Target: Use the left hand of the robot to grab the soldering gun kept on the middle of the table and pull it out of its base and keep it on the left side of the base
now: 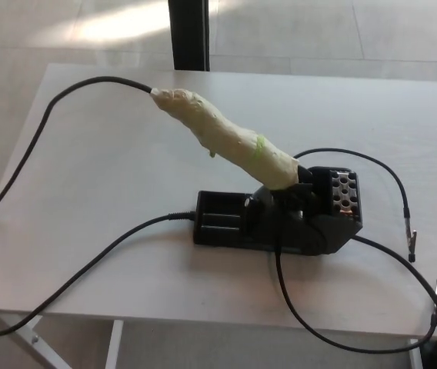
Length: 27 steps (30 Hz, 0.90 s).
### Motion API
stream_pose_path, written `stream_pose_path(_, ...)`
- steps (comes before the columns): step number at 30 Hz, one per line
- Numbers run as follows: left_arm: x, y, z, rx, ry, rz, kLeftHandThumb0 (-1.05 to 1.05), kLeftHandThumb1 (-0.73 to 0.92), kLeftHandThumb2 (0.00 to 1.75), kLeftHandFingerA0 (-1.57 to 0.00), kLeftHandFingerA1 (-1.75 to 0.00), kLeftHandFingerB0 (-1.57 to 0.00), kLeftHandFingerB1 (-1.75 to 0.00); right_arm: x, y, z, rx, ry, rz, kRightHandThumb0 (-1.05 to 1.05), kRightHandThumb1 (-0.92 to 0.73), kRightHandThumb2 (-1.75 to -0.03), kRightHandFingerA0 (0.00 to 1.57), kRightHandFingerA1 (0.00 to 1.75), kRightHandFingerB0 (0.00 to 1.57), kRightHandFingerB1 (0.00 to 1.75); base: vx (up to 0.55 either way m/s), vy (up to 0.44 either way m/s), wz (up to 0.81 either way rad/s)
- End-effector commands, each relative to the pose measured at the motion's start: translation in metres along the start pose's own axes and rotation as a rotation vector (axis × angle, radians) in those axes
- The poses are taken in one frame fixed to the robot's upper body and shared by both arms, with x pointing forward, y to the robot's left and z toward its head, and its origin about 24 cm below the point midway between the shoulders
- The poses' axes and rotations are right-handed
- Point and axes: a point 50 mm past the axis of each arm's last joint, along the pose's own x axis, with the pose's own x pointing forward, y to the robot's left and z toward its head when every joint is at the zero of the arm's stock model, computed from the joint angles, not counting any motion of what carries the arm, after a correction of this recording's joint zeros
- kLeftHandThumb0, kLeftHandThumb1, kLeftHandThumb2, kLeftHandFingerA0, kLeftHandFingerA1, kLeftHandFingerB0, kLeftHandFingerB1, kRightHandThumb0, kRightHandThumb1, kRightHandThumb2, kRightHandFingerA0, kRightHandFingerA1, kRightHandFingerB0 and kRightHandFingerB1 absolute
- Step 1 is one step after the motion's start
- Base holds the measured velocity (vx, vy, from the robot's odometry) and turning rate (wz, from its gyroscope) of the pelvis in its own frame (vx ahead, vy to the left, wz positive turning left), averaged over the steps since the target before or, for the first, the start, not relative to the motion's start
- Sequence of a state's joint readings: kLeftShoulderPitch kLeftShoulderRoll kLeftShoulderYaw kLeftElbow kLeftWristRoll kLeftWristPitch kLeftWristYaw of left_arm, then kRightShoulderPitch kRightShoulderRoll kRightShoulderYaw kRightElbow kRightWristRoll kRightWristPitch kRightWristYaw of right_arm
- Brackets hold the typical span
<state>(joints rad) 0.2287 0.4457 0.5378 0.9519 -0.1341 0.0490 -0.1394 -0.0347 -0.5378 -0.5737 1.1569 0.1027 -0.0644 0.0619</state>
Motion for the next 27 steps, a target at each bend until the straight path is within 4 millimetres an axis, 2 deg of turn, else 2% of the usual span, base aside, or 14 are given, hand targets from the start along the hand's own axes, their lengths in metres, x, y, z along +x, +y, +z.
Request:
stream_pose_path(1, 0.005, 0.019, 0.085, -0.275, -0.203, 0.055, -0.59, 0.69, 0.60, -0.59, -0.54, -0.52, -0.42, 0.000, -0.018, 0.009, 0.140, -0.066, -0.047, -1.05, -0.55, -0.97, 1.24, 1.42, 0.00, 1.47, 0.00, 0.000, 0.09)
stream_pose_path(3, 0.004, 0.021, 0.103, -0.291, -0.237, 0.068, -0.59, 0.72, 0.62, -0.63, -0.54, -0.49, -0.40, 0.000, -0.018, 0.009, 0.139, -0.067, -0.046, -1.05, -0.44, -1.17, 1.25, 1.39, 0.15, 0.98, 0.00, 0.000, 0.00)
stream_pose_path(4, 0.001, 0.023, 0.138, -0.306, -0.310, 0.093, -0.59, 0.72, 0.62, -0.66, -0.55, -0.60, -0.41, 0.000, -0.019, 0.009, 0.143, -0.070, -0.047, -1.05, -0.55, -0.97, 1.43, 1.34, 0.00, 1.46, 0.00, 0.000, 0.00)
stream_pose_path(6, -0.006, 0.025, 0.175, -0.344, -0.392, 0.111, -0.60, 0.70, 0.62, -0.71, -0.59, -0.64, -0.42, 0.000, -0.019, 0.010, 0.146, -0.067, -0.053, -1.05, -0.45, -1.18, 1.44, 1.36, 0.17, 0.98, 0.00, 0.000, 0.00)
stream_pose_path(7, -0.011, 0.026, 0.197, -0.367, -0.459, 0.099, -0.62, 0.69, 0.61, -0.67, -0.54, -0.75, -0.45, 0.000, -0.019, 0.010, 0.155, -0.064, -0.055, -1.05, -0.56, -0.97, 1.44, 1.38, 0.00, 1.44, 0.00, 0.000, 0.00)
stream_pose_path(8, -0.027, 0.027, 0.246, -0.397, -0.574, 0.081, -0.73, 0.62, 0.60, -0.72, -0.53, -0.78, -0.58, 0.000, -0.019, 0.010, 0.136, -0.066, -0.054, -1.05, -0.52, -1.26, 1.31, 1.42, 0.12, 0.93, 0.00, 0.000, 0.00)
stream_pose_path(13, -0.080, 0.016, 0.332, -0.399, -0.793, -0.015, -0.59, 0.71, 0.61, -0.58, -0.50, -0.50, -0.45, 0.000, -0.020, 0.010, 0.138, -0.069, -0.051, -1.05, -0.55, -0.97, 1.32, 1.37, 0.00, 1.53, 0.00, 0.000, 0.00)
stream_pose_path(14, -0.090, 0.012, 0.345, -0.378, -0.829, -0.025, -0.53, 0.73, 0.62, -0.55, -0.46, -0.44, -0.40, 0.000, -0.021, 0.009, 0.136, -0.069, -0.051, -1.05, -0.44, -1.20, 1.37, 1.34, 0.16, 0.99, 0.00, 0.000, 0.00)
stream_pose_path(16, -0.129, -0.009, 0.382, -0.289, -1.015, -0.110, -0.56, 0.71, 0.62, -0.48, -0.53, -0.39, -0.44, 0.000, -0.021, 0.008, 0.134, -0.059, -0.057, -1.05, -0.57, -0.96, 1.45, 1.32, 0.00, 1.47, 0.00, 0.000, 0.00)
stream_pose_path(17, -0.141, -0.017, 0.391, -0.220, -1.072, -0.121, -0.57, 0.71, 0.63, -0.48, -0.54, -0.36, -0.43, 0.000, -0.021, 0.008, 0.133, -0.058, -0.060, -1.05, -0.52, -1.27, 1.39, 1.38, 0.14, 0.96, 0.00, 0.000, 0.00)
stream_pose_path(18, -0.151, -0.024, 0.398, -0.186, -1.104, -0.129, -0.56, 0.76, 0.62, -0.51, -0.54, -0.41, -0.44, 0.000, -0.021, 0.008, 0.133, -0.060, -0.059, -1.05, -0.56, -0.97, 1.43, 1.34, 0.00, 1.50, 0.00, 0.000, 0.00)
stream_pose_path(19, -0.165, -0.034, 0.406, -0.148, -1.154, -0.150, -0.58, 0.77, 0.63, -0.50, -0.59, -0.43, -0.45, 0.000, -0.021, 0.008, 0.132, -0.061, -0.059, -1.05, -0.52, -1.27, 1.47, 1.33, 0.16, 0.97, 0.00, 0.000, 0.00)
stream_pose_path(25, -0.207, -0.086, 0.434, 0.088, -1.300, -0.264, -0.56, 0.72, 0.62, -0.54, -0.50, -0.47, -0.40, -0.001, -0.022, 0.008, 0.124, -0.063, -0.059, -1.05, -0.50, -1.27, 1.29, 1.43, 0.13, 0.96, 0.00, 0.000, 0.00)
stream_pose_path(27, -0.219, -0.105, 0.435, 0.135, -1.315, -0.332, -0.55, 0.54, 0.92, -0.52, -0.62, -0.41, -0.54, -0.001, -0.022, 0.006, 0.123, -0.062, -0.055, -1.05, -0.56, -0.96, 1.18, 1.53, 0.00, 1.54, 0.00, 0.000, 0.00)
